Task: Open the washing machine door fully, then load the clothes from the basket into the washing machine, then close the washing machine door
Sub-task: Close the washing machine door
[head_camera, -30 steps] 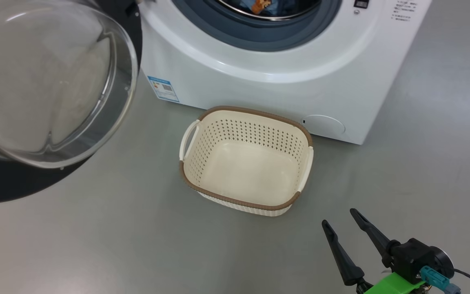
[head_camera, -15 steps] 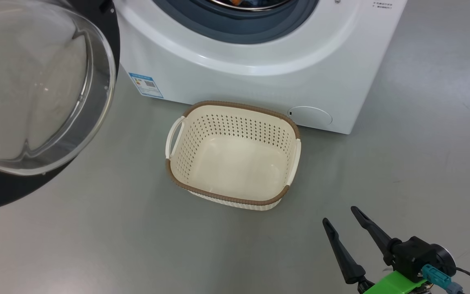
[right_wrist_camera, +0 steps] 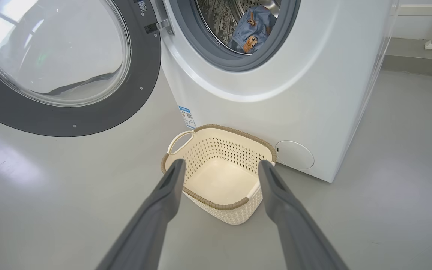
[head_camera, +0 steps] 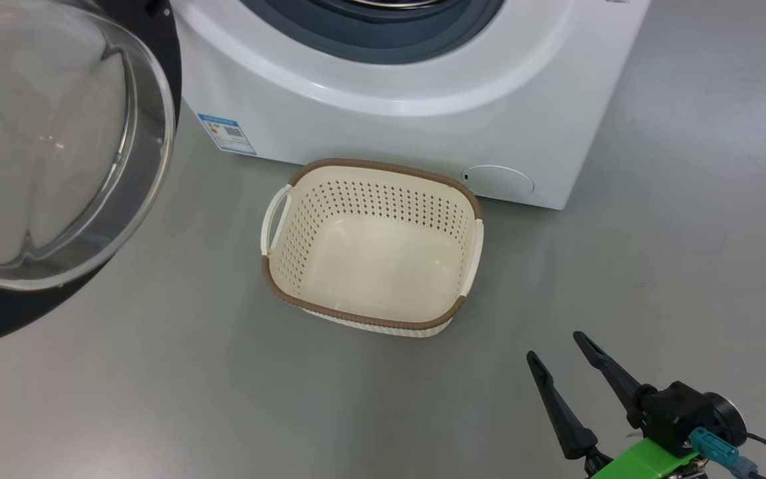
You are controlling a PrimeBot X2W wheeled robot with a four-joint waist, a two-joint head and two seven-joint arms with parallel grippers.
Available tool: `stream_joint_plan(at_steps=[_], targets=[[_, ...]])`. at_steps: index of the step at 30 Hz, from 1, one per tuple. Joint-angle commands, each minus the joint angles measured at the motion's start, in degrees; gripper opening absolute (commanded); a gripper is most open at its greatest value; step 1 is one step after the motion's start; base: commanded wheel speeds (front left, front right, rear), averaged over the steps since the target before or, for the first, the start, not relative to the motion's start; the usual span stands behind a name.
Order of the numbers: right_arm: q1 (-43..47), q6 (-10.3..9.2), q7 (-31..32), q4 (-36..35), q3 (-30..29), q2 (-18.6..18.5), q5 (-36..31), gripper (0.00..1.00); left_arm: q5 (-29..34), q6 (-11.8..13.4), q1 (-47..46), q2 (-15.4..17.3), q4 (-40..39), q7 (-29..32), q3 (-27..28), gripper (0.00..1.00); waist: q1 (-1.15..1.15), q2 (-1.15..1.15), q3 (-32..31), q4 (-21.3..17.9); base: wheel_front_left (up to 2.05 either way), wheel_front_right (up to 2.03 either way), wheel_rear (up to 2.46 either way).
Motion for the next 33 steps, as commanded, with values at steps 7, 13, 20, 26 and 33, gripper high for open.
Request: stream_joint_plan(at_steps=[7, 13, 20, 26, 33], targets=[[-1.39, 0.09, -0.07, -1.59, 1.01, 0.02, -0.33, 1.00, 0.99, -1.54, 0.39, 4.50, -0.10, 4.53, -1.61, 0.00, 0.00, 0.00, -0.25, -0.20, 0.00, 0.00, 0.00], [-0.97, 0.09, -0.35, -1.23, 0.80, 0.35, -0.42, 1.00, 0.39, -2.53, 0.76, 3.56, 0.07, 9.51, -2.57, 0.00, 0.00, 0.00, -1.03, 0.77, 0.00, 0.00, 0.00], [-0.80, 0.09, -0.23, -1.12, 0.96, 0.56, -0.46, 1.00, -0.21, -3.04, 1.93, 2.11, -1.56, 13.39, -3.77, 0.00, 0.00, 0.00, -1.80, 1.57, 0.00, 0.00, 0.00], [-0.59, 0.09, -0.02, -1.25, 1.17, 0.45, -0.53, 1.00, -0.83, -3.13, 3.66, 0.92, -3.51, 13.06, -4.19, 0.00, 0.00, 0.00, -2.15, 1.64, 0.00, 0.00, 0.00], [-0.53, 0.09, 0.22, -1.47, 1.46, -0.03, -0.44, 1.00, -0.92, -3.14, 4.20, 0.79, -4.43, 8.32, -3.90, 0.00, 0.00, 0.00, -2.30, 0.91, 0.00, 0.00, 0.00]])
